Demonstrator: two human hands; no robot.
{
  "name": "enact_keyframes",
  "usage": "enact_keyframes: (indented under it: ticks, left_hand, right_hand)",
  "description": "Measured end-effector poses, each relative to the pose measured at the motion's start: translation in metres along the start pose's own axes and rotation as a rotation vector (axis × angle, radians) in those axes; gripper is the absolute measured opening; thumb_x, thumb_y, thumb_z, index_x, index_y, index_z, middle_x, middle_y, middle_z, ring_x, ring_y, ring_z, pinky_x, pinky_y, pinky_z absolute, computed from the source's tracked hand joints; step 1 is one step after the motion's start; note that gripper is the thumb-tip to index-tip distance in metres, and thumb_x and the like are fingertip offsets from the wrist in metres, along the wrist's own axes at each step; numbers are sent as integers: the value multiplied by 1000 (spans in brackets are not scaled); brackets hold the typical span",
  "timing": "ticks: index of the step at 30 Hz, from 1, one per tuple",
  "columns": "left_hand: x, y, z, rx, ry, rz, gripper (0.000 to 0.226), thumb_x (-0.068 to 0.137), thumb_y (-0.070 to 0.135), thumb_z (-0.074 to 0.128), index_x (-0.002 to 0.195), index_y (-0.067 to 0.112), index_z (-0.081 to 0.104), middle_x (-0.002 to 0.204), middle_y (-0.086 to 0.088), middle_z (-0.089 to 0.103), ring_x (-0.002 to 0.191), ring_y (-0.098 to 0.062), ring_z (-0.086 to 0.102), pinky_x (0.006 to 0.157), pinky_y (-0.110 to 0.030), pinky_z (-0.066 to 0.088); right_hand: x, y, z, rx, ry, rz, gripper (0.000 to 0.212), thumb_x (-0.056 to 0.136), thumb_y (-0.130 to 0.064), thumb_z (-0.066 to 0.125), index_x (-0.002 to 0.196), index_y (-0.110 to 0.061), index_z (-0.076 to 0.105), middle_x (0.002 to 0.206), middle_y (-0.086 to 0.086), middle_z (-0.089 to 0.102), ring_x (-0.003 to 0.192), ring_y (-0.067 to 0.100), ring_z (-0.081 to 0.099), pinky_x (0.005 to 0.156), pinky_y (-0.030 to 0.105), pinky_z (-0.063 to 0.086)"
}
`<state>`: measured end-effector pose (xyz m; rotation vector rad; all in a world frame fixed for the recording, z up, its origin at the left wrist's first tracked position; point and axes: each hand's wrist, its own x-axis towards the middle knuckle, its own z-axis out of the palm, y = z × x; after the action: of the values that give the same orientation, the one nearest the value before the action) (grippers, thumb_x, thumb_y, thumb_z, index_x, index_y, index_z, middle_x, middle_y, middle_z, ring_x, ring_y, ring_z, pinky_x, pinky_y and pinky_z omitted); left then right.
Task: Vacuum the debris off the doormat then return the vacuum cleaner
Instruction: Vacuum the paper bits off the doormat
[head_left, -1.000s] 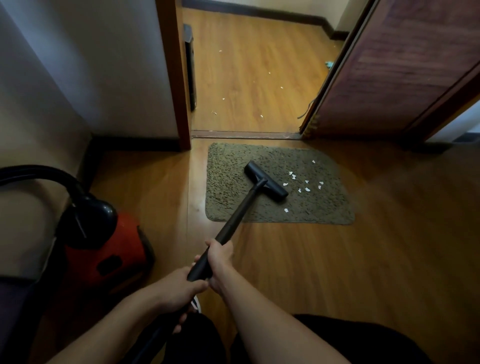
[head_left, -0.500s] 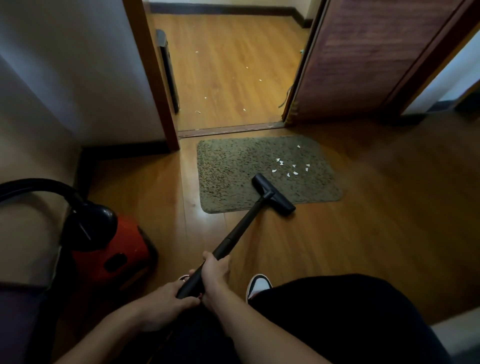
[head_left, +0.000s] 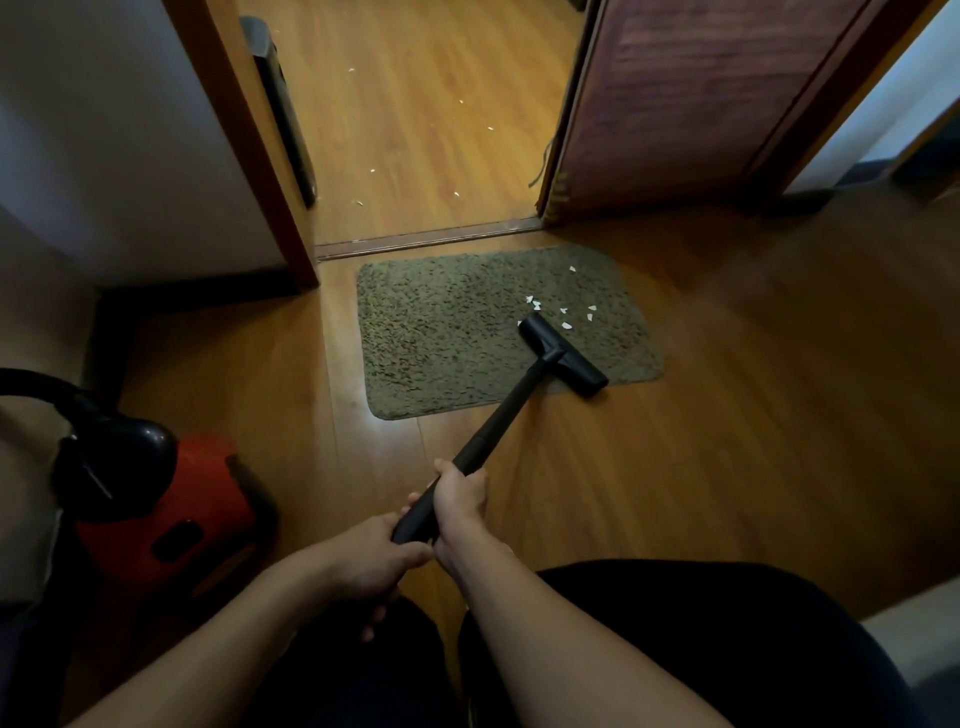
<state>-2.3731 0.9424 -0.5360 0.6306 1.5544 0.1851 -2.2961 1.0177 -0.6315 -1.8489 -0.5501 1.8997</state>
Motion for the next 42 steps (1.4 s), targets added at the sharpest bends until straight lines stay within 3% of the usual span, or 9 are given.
enact_keyframes:
  ticks: [13,16,19,21,28,32,35,39,42]
  left_hand:
    - [9,11,2,-3,28,-17,34,102,28,51,131,20,35,61,-8,52,37,-13,51,38,-28,47]
    - [-3,0,-3,-17,41,-36,30,101,28,52,127,18,39,60,-7,54,37,-13,50,40,-28,47]
    - [-19,-16,-3,-40,86,1,19,100,22,54,117,17,47,45,1,51,35,-11,46,37,-25,42]
    - [-31,-28,-6,-52,115,19,15,100,18,55,113,13,50,46,2,50,37,-11,45,36,-23,39]
    - [-51,-73,-28,-105,129,-36,23,97,27,61,115,18,51,65,-8,58,56,-24,52,45,-28,44]
    - [-48,-79,-32,-132,123,-51,28,98,26,58,122,18,46,68,-11,56,51,-22,52,45,-27,45]
    - [-42,-67,-32,-105,130,-36,23,99,26,56,119,20,45,63,-9,54,43,-18,50,42,-26,45]
    - [-33,-37,-30,-71,135,-43,26,102,29,51,125,22,40,61,-7,53,38,-14,50,41,-25,45]
    - [-25,-16,-32,-50,132,-49,30,102,29,50,128,20,38,69,-10,53,41,-13,51,40,-25,45]
  right_hand:
    - [2,-13,-6,47,-27,20,47,103,-19,56,143,-25,32,116,22,67,54,21,67,50,31,57]
    - [-9,-4,2,5,-47,32,36,102,-19,55,131,-24,33,117,22,67,52,20,67,53,33,61]
    - [-20,9,15,-49,-57,26,36,101,-19,56,132,-20,37,120,20,66,49,18,69,58,37,64]
    - [-30,18,23,-72,-77,20,37,102,-19,57,133,-19,37,121,18,64,48,18,69,60,37,65]
    - [-58,41,53,-186,-121,36,42,100,-23,60,134,-18,37,119,12,65,79,28,77,78,43,66]
    - [-57,40,56,-179,-141,34,38,102,-19,57,134,-16,36,123,14,62,52,17,70,55,28,62]
    - [-50,33,59,-159,-129,46,35,101,-19,57,130,-18,37,118,13,60,55,22,71,64,40,66]
    - [-33,13,55,-149,-98,9,31,101,-17,56,125,-18,36,119,16,63,42,16,66,46,30,58]
    - [-20,-2,51,-156,-91,-2,41,101,-18,56,137,-18,36,120,17,65,47,17,67,55,33,62]
